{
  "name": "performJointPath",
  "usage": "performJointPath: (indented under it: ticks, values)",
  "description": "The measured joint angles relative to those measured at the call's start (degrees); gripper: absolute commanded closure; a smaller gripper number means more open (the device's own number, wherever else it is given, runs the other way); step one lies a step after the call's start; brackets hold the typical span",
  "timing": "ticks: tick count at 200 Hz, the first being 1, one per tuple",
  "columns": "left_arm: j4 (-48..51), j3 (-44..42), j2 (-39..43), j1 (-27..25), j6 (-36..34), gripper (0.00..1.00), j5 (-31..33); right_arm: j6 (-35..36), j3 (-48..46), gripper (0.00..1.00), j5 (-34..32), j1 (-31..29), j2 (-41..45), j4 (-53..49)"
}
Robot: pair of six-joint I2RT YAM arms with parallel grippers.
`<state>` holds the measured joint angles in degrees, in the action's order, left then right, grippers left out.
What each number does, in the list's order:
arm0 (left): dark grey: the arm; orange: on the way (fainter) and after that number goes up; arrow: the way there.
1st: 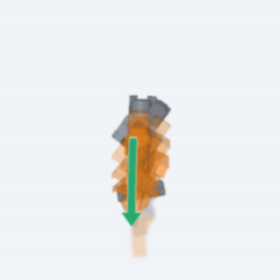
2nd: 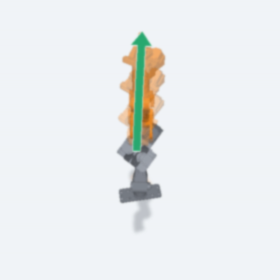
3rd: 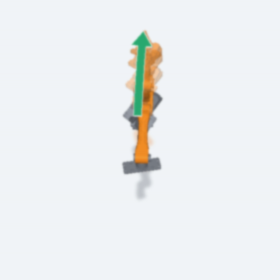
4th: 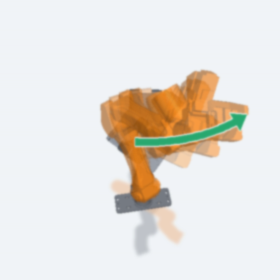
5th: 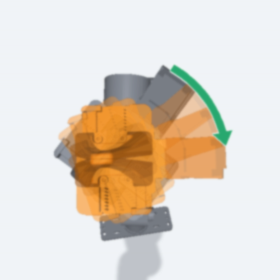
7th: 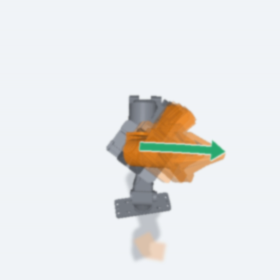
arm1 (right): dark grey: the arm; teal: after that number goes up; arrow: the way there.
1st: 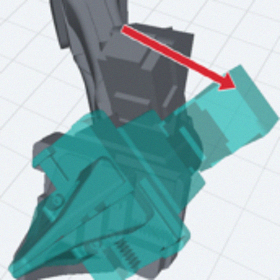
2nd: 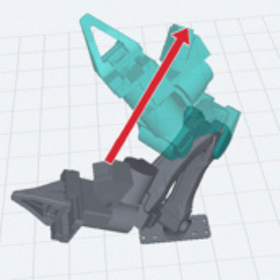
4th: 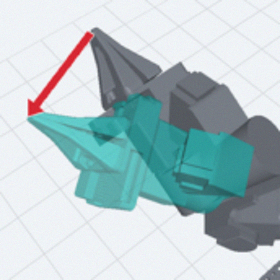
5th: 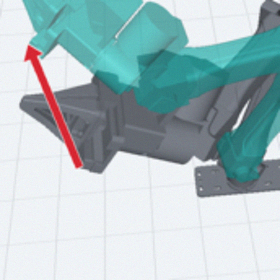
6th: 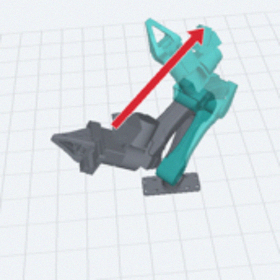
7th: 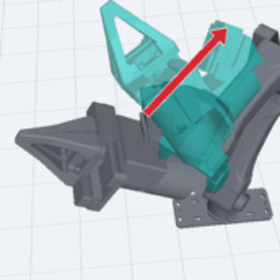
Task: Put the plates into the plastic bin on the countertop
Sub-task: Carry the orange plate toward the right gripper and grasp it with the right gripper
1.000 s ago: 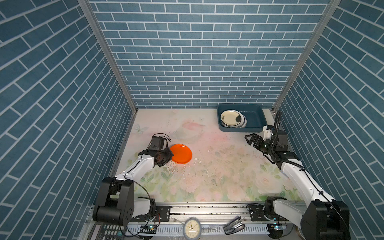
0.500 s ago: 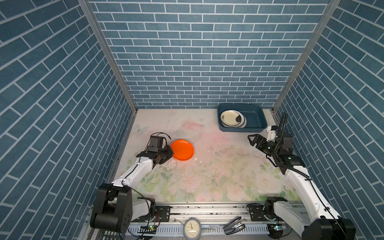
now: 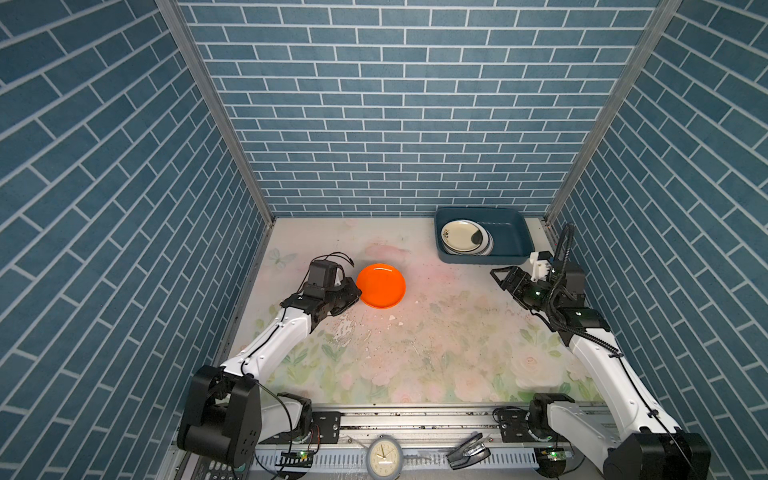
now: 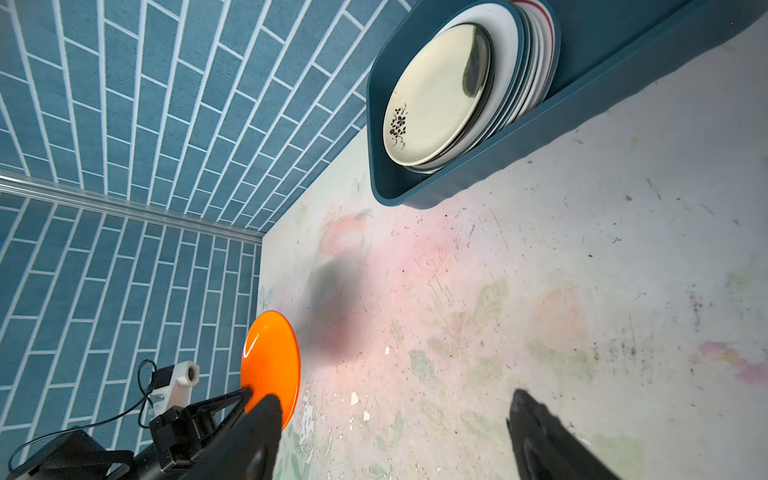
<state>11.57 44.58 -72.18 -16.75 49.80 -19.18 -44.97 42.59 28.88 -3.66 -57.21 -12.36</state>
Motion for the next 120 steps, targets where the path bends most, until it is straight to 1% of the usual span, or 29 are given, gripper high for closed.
performJointPath:
  ticks: [24,46,79,120]
  values:
    - [-0.3,3.0,-1.8,-3.1,1.3,1.0,1.2,-2.6,0.0,0.14,3.0,-0.1,-2.9,2.3]
    - [-1.0,7.5,-5.5,-6.5,2.2,1.0,2.1,-4.3,0.0,0.16,5.3,-0.8,-5.8,4.8]
    - [-3.5,17.3,-16.2,-11.4,2.7,1.0,2.2,-4.6,0.0,0.21,7.3,-3.0,-9.1,7.6]
    - [-4.9,26.5,-26.5,-17.1,3.2,1.0,1.7,-3.8,0.0,0.23,8.4,-4.4,-12.4,8.5]
